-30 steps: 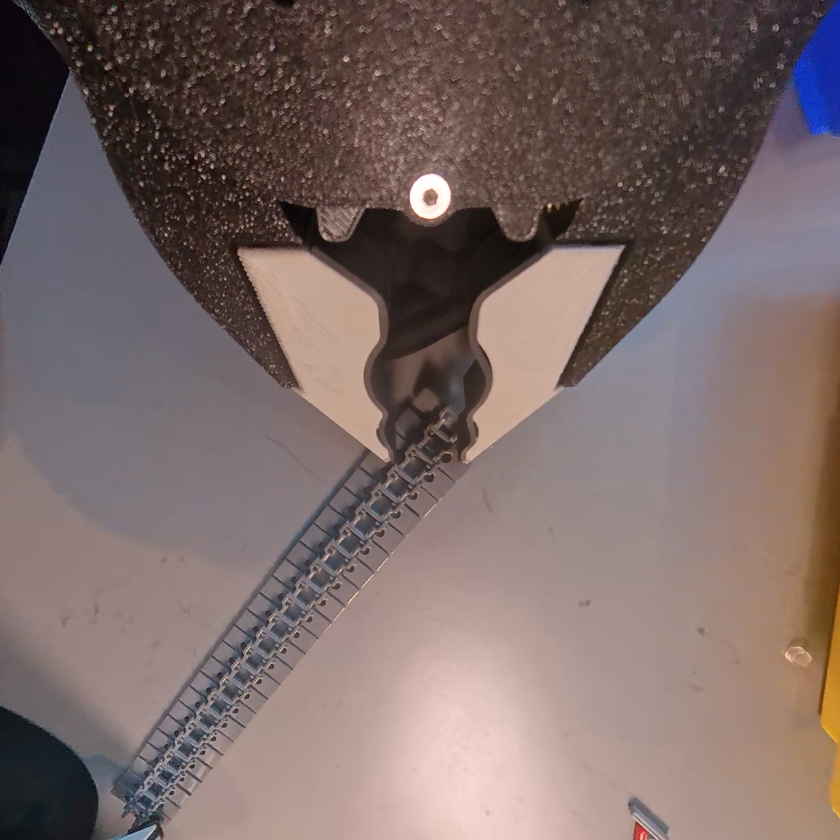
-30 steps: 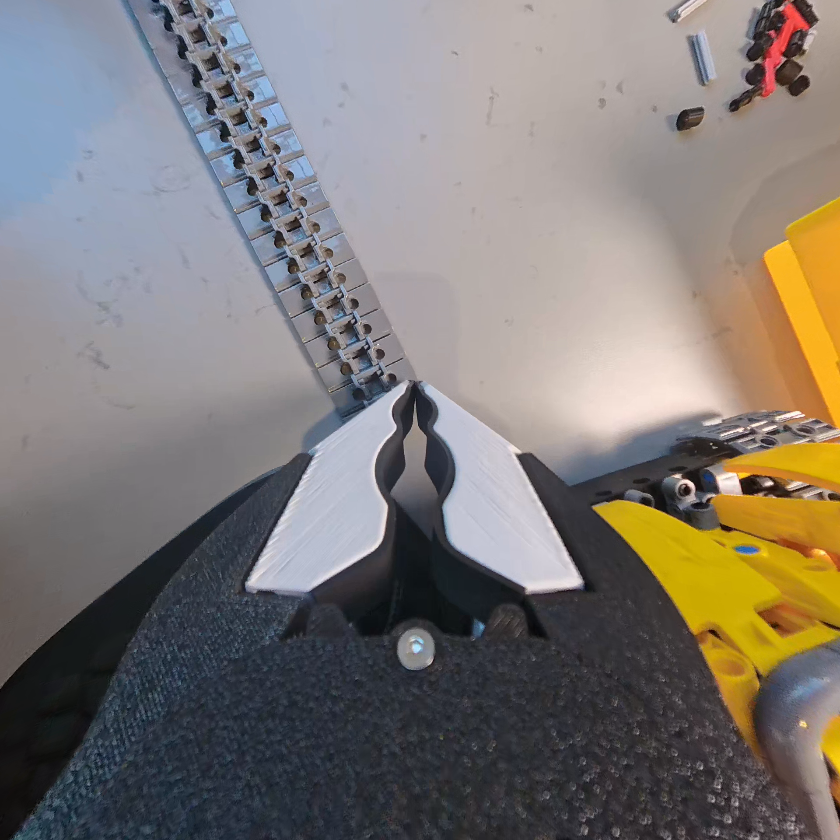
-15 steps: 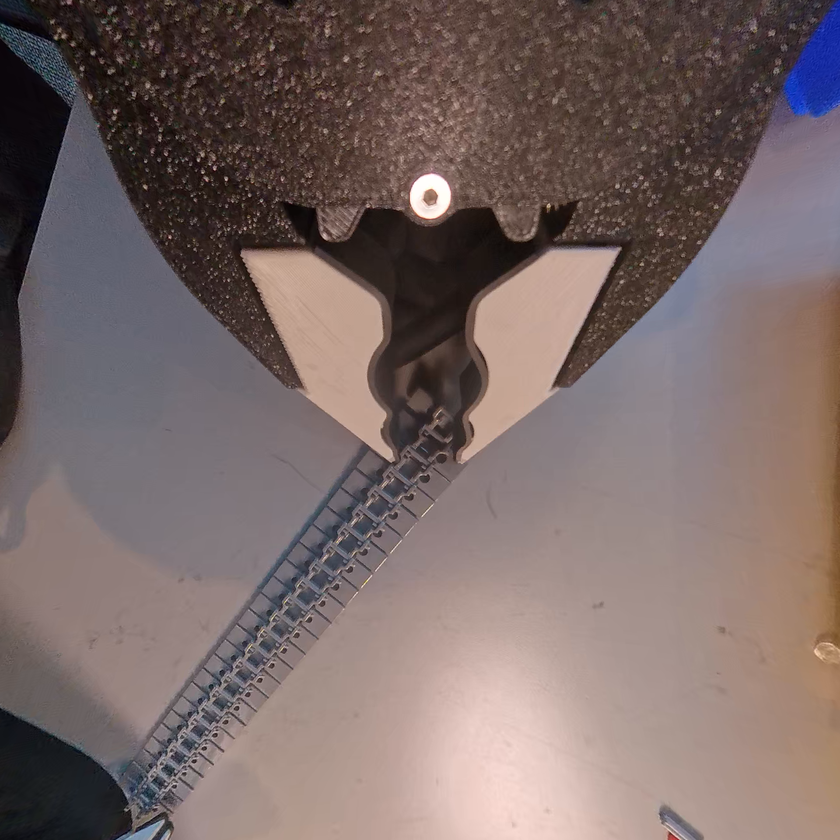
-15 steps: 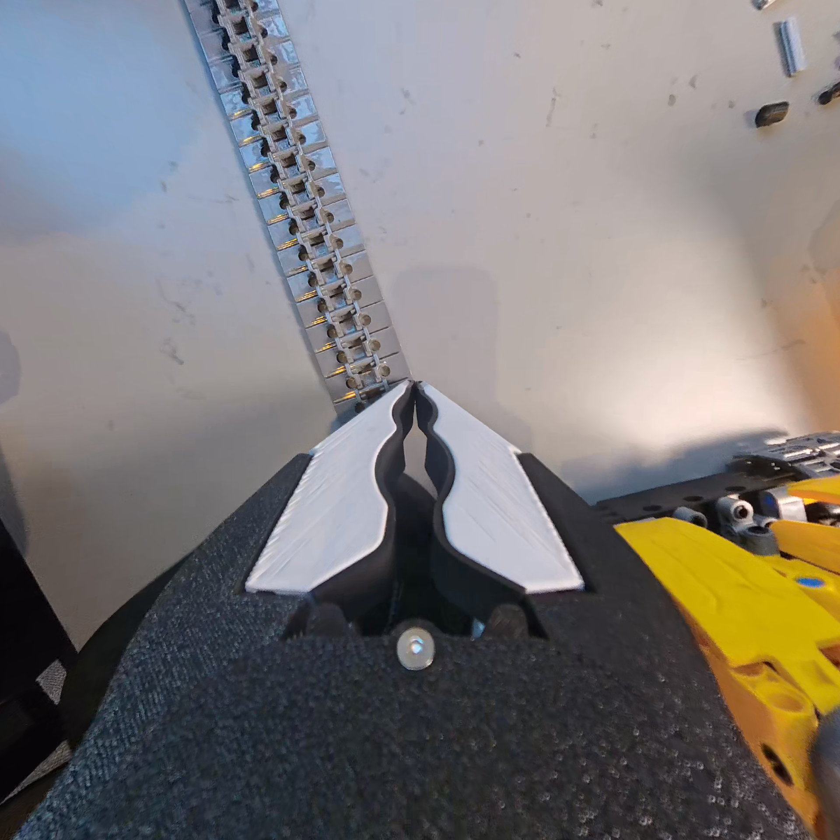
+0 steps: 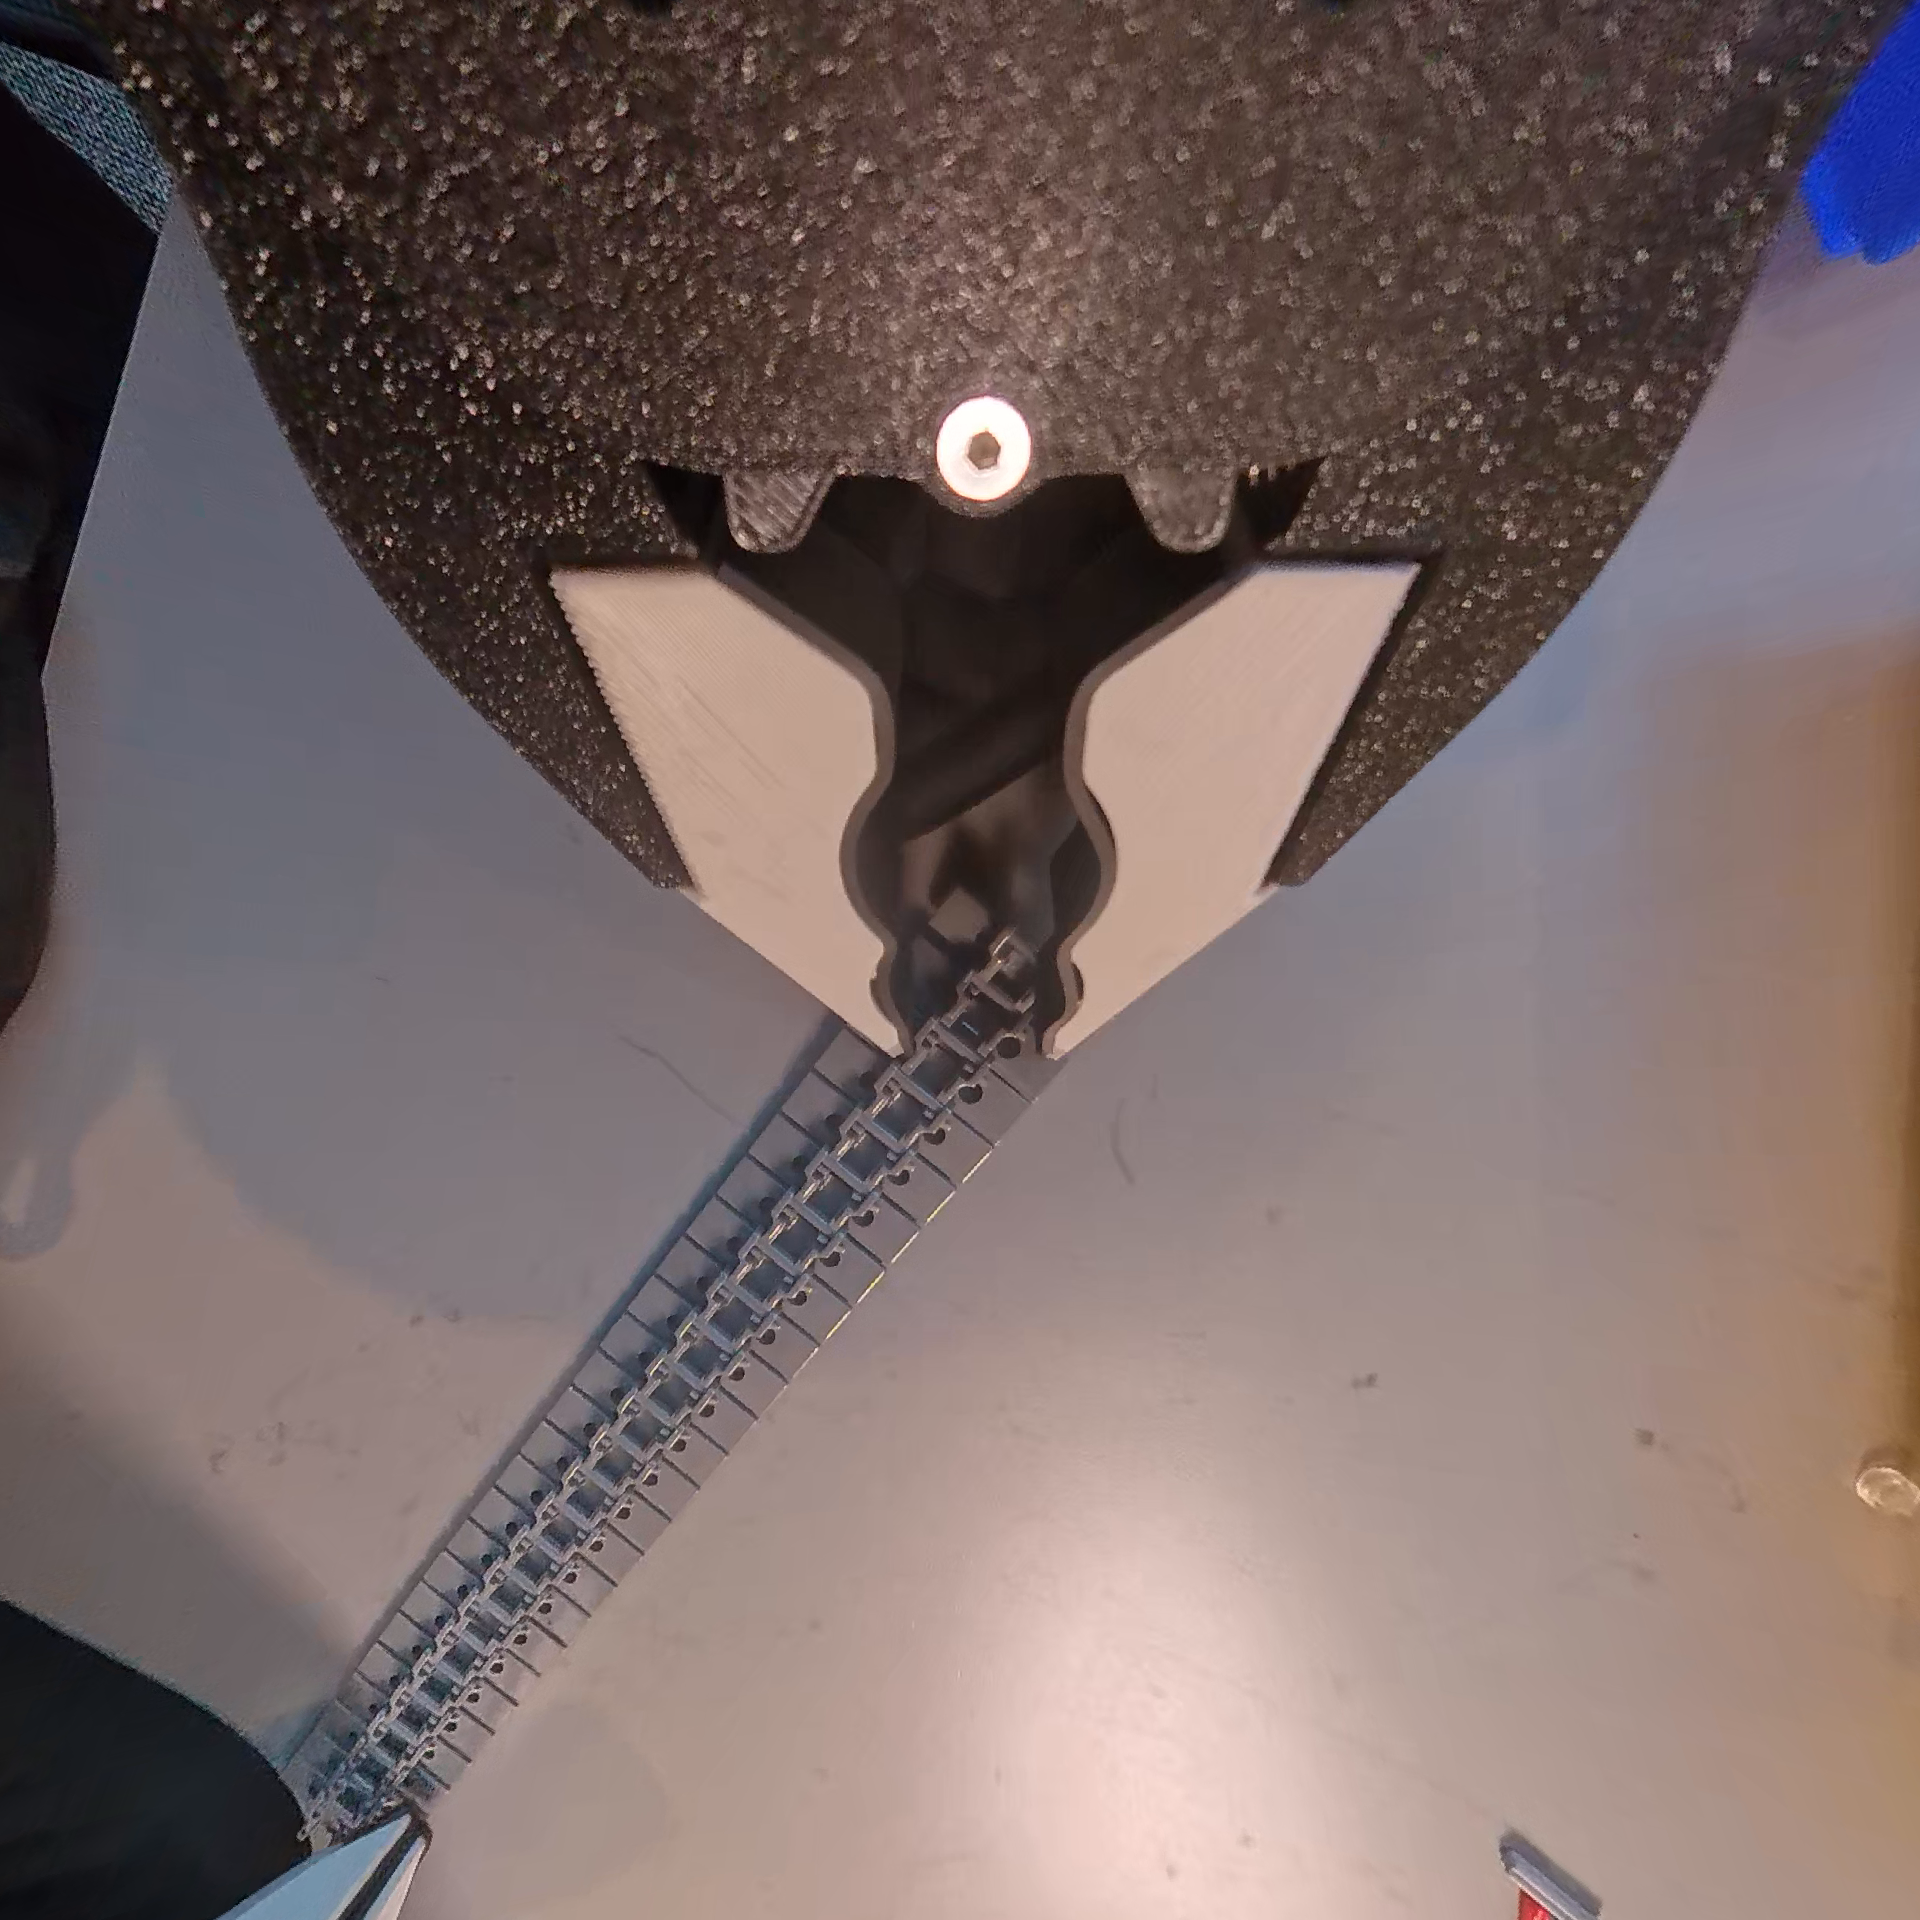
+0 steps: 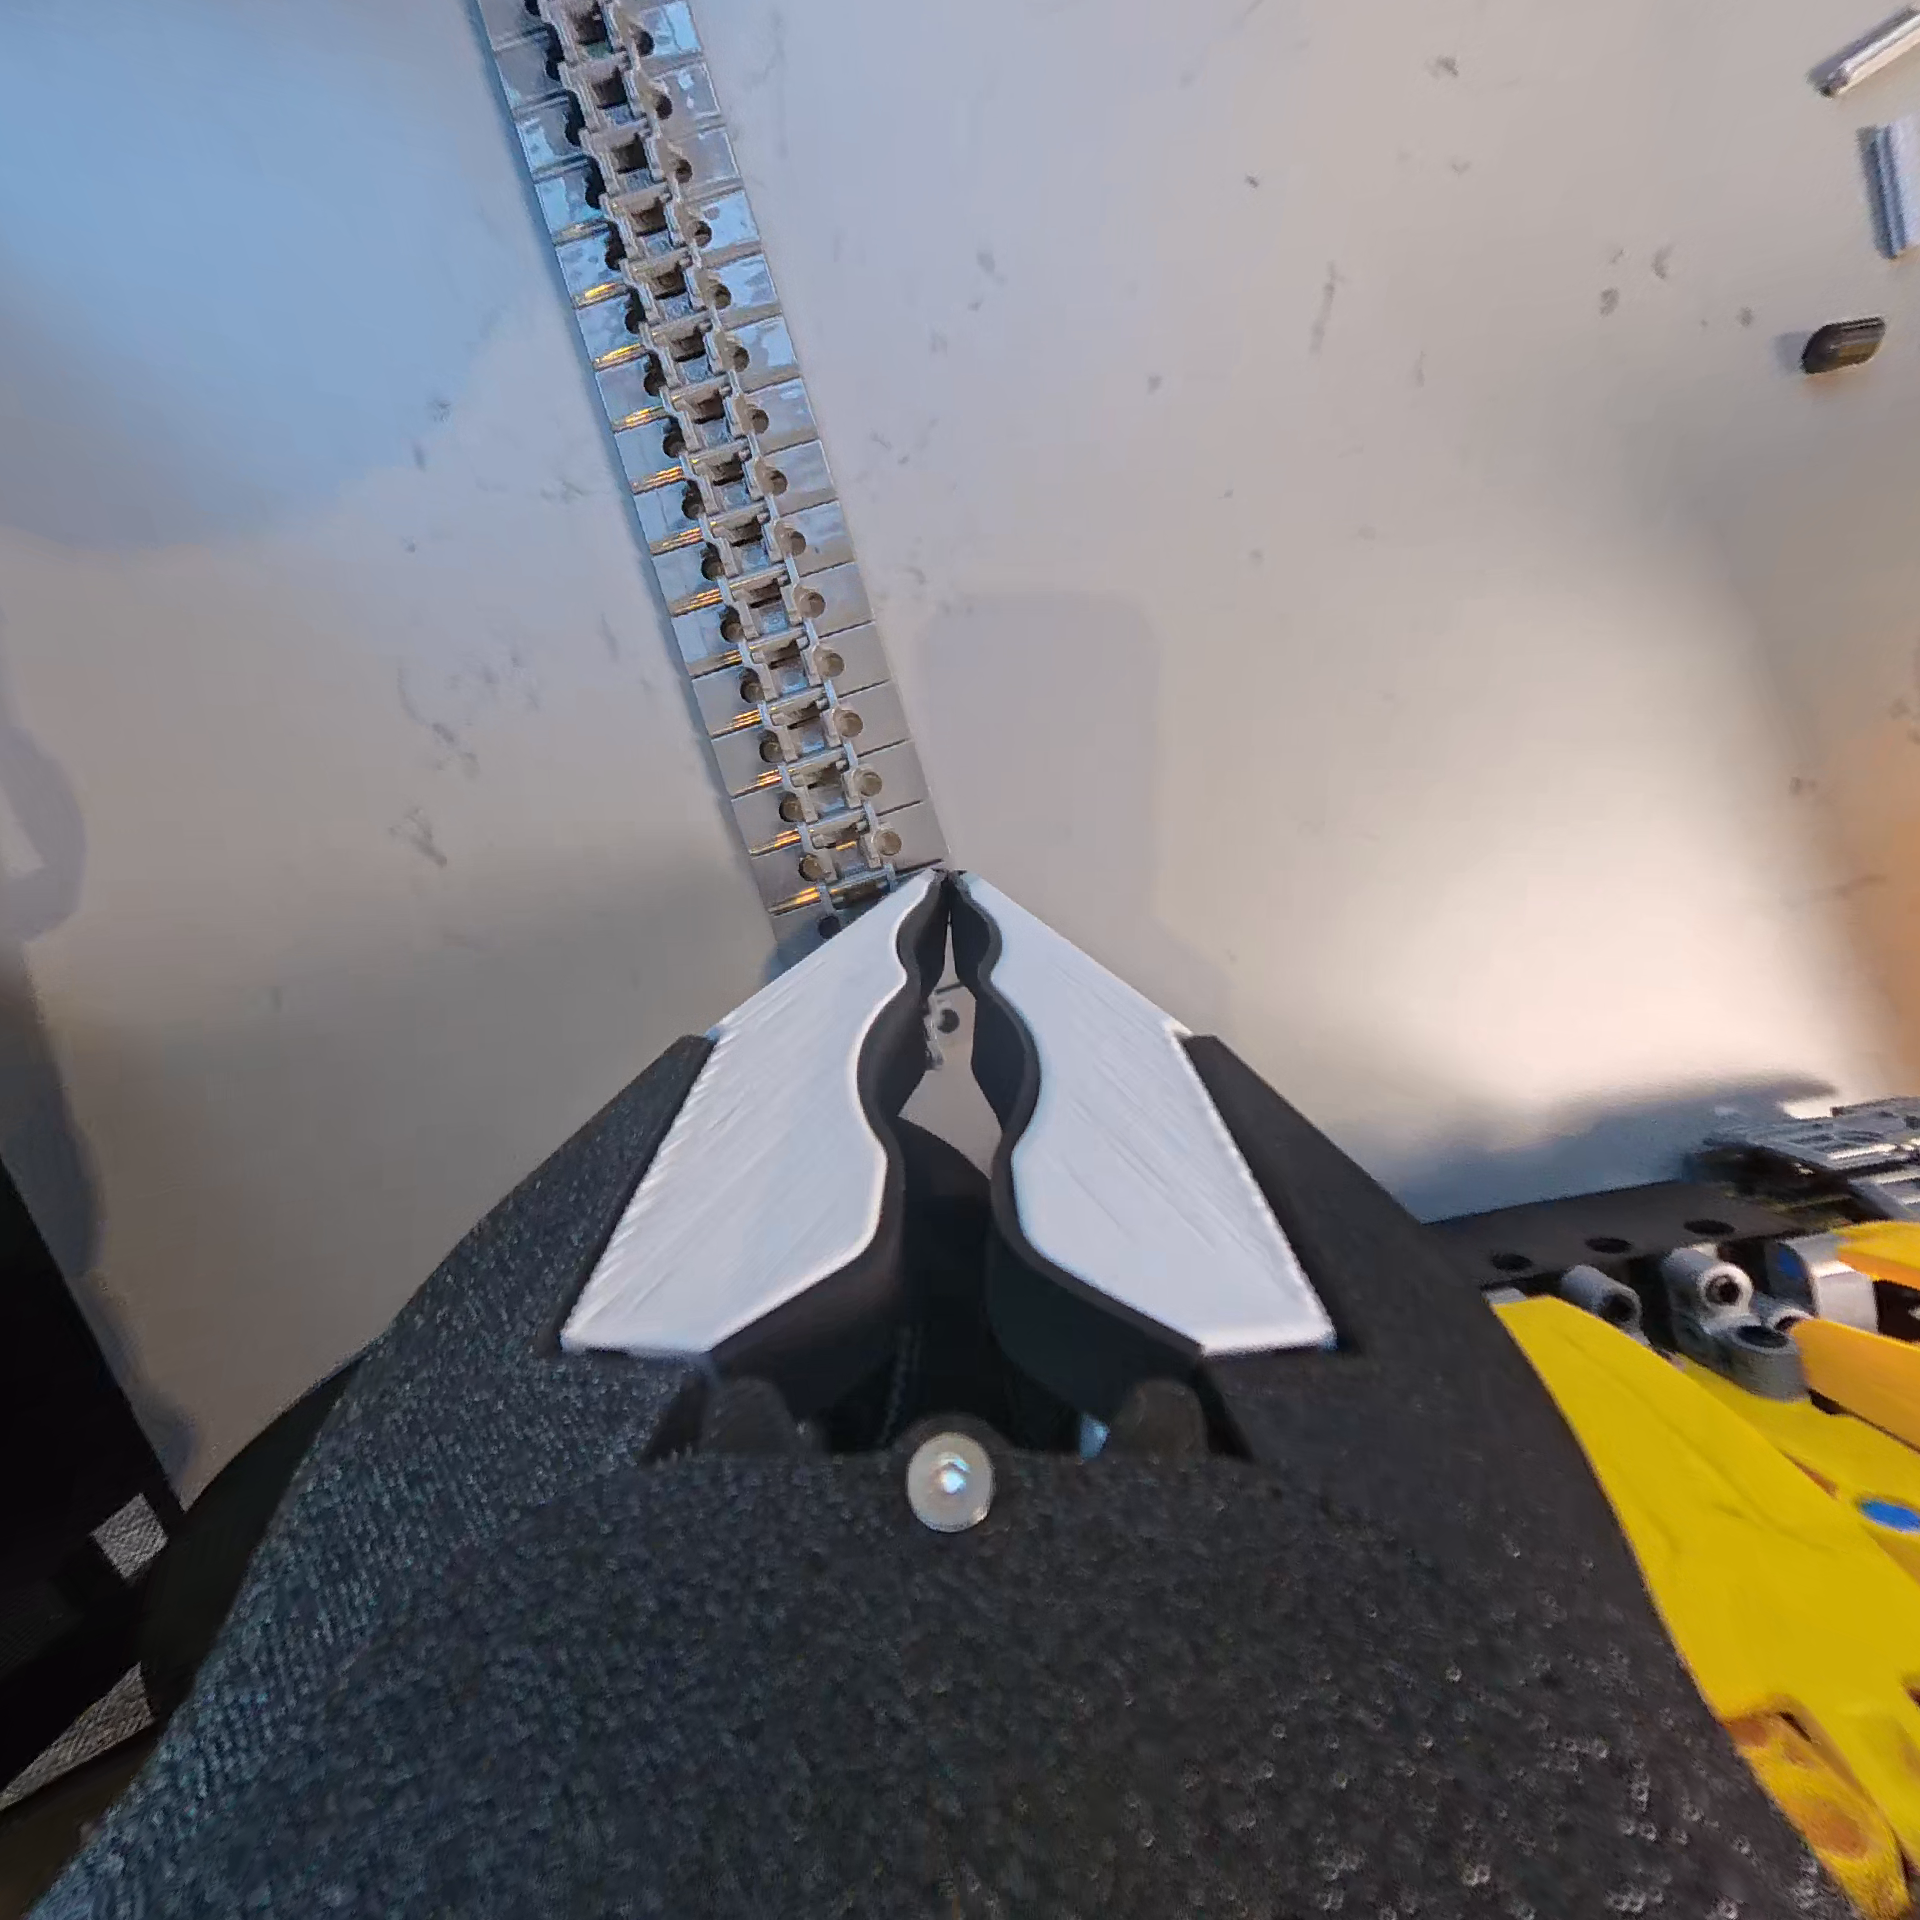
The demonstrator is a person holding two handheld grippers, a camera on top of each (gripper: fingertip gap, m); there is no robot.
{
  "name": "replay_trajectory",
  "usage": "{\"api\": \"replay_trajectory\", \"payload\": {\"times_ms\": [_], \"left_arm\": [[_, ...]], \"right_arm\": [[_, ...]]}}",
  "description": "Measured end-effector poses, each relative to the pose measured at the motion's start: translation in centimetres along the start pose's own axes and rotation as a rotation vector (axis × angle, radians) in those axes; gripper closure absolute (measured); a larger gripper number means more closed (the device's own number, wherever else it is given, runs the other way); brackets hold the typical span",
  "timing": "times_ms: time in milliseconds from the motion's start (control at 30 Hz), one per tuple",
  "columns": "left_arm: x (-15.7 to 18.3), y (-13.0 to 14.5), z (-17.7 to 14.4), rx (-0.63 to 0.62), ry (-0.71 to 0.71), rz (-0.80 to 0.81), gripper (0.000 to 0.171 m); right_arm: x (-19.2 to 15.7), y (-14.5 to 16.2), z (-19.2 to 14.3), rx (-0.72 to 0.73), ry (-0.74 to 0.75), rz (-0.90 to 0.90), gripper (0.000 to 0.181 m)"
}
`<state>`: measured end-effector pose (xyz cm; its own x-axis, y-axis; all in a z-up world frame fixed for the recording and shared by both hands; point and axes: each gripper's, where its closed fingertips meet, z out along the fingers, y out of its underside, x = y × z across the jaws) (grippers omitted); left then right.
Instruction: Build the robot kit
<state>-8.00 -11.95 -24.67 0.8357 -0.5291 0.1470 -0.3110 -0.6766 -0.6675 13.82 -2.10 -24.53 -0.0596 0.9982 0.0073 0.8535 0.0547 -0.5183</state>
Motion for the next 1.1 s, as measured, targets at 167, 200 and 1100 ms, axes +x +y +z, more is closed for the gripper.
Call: {"api": "replay_trajectory", "payload": {"times_ms": [167,200,1100], "left_arm": [[0.0,0.0,0.0,0.003,-0.001,0.001,0.150],[0.0,0.0,0.0,0.003,-0.001,0.000,0.150],[0.0,0.0,0.0,0.010,-0.003,0.007,0.150]], "right_arm": [[-0.1,0.2,0.2,-0.008,-0.002,0.001,0.181],[-0.1,0.2,0.2,-0.009,-0.002,0.001,0.181],[-0.8,-1.9,1.4,0.012,-0.028,-0.047,0.181]]}}
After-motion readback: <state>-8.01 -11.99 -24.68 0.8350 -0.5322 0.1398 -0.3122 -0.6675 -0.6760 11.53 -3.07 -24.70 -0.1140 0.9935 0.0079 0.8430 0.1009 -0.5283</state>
